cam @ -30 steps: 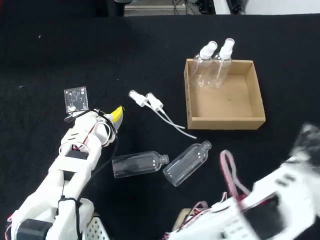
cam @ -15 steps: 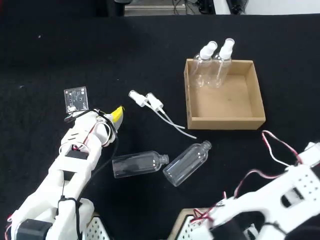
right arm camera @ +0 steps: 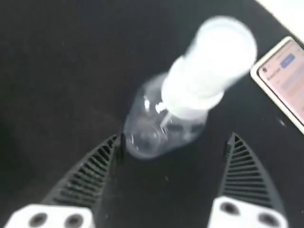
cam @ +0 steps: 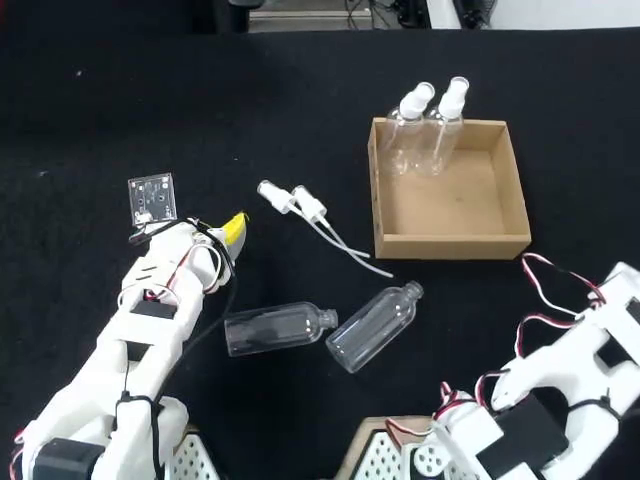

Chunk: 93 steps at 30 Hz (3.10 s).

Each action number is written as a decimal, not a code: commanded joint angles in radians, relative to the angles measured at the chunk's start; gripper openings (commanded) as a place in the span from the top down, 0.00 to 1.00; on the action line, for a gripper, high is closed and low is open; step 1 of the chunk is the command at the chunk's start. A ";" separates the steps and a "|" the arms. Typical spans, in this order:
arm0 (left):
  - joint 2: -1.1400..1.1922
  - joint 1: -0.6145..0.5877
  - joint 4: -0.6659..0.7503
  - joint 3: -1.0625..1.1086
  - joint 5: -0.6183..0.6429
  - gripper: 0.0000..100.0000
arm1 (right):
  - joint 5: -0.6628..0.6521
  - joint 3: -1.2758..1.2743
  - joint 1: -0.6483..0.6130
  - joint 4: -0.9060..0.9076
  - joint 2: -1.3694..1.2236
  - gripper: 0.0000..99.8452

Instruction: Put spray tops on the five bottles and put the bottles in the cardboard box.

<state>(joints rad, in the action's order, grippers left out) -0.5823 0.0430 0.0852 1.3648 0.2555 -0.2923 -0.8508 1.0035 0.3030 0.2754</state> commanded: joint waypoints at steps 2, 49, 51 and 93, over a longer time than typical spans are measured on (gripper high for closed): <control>-0.026 0.016 0.020 -0.012 0.005 0.75 | 0.020 0.056 -0.020 -0.077 0.004 0.71; -0.026 0.019 0.020 -0.012 0.003 0.75 | 0.126 0.053 -0.006 -0.468 -0.232 0.99; -0.026 0.019 0.020 -0.012 0.003 0.75 | 0.158 0.053 -0.005 -0.405 -0.168 0.99; -0.026 0.018 0.020 -0.012 0.003 0.75 | 0.344 0.035 -0.663 -0.770 -0.225 0.99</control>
<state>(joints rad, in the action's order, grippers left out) -0.5823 0.0430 0.0852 1.3648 0.2555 0.0529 -0.8431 0.3330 -0.3767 0.0713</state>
